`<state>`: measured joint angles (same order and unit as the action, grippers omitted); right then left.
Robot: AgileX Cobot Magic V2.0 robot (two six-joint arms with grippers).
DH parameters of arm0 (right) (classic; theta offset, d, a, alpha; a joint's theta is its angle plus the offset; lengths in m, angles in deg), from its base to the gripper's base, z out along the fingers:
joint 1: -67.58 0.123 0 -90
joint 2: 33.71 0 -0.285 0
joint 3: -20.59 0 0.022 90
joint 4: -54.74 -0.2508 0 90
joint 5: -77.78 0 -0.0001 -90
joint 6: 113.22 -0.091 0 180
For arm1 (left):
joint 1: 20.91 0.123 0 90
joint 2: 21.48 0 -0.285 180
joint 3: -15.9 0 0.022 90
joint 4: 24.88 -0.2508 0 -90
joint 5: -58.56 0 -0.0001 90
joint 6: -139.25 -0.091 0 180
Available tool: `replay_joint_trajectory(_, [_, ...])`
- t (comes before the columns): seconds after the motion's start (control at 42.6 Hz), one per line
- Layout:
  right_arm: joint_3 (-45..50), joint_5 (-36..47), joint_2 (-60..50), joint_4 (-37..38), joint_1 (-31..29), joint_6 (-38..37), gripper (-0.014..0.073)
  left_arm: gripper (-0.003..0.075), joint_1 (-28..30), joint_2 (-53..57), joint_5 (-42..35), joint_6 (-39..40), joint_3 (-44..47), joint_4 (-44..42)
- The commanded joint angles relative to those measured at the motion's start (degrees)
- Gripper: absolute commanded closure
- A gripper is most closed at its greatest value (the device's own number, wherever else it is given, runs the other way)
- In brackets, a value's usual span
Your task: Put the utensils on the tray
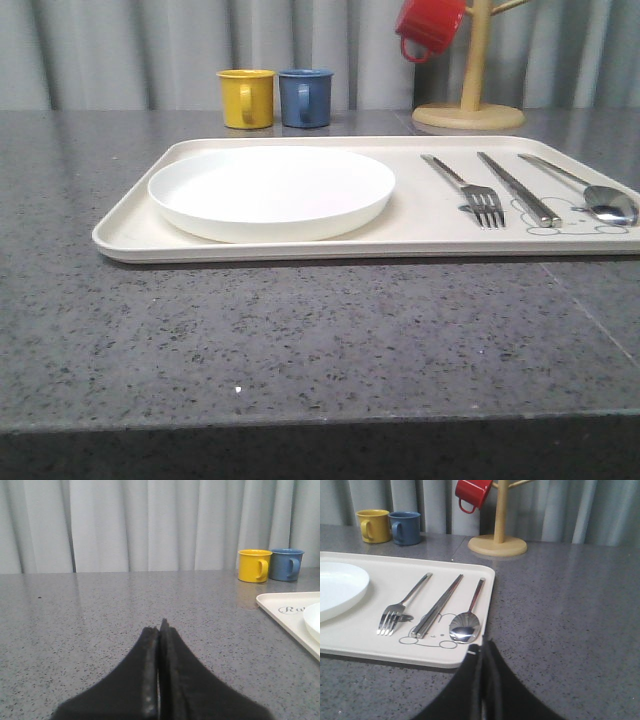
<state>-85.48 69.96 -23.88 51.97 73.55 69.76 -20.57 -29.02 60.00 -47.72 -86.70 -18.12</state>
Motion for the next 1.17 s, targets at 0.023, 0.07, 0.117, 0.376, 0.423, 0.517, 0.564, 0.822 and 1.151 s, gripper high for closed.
replay_joint_trajectory(0.023, [4.5,11.3,-3.5,-0.2,-1.5,0.1,0.0661,0.0741,-0.1,1.2,-4.6,0.4,0.6,0.4])
replay_joint_trajectory(0.07, [4.7,10.7,-3.5,-1.0,-1.8,0.1,0.0661,0.0741,-0.1,1.2,-4.6,0.4,0.6,0.4])
replay_joint_trajectory(0.117, [4.8,10.7,-3.5,-1.0,-1.8,0.1,0.0661,0.0741,-0.1,1.2,-4.6,0.4,0.6,0.4])
replay_joint_trajectory(0.376, [4.8,10.7,-3.5,-1.0,-1.9,0.1,0.0661,0.0741,-0.1,1.1,-4.6,0.4,0.6,0.4])
replay_joint_trajectory(0.423, [4.8,10.7,-3.5,-1.0,-1.9,0.1,0.0661,0.0741,-0.1,1.1,-4.6,0.4,0.6,0.4])
replay_joint_trajectory(0.517, [4.8,10.7,-3.5,-1.0,-1.9,0.1,0.0661,0.0741,-0.1,1.1,-4.6,0.4,0.6,0.4])
replay_joint_trajectory(0.564, [4.8,10.7,-3.5,-1.0,-1.9,0.1,0.0661,0.0741,-0.1,1.1,-4.6,0.4,0.6,0.4])
replay_joint_trajectory(0.822, [4.8,10.7,-3.5,-1.0,-3.8,0.1,0.0661,0.0741,-0.1,1.1,-4.6,0.4,0.6,0.4])
replay_joint_trajectory(1.151, [4.8,10.7,-3.5,-1.0,-4.1,0.1,0.0661,0.0741,-0.1,1.1,-4.6,0.4,0.6,0.4])
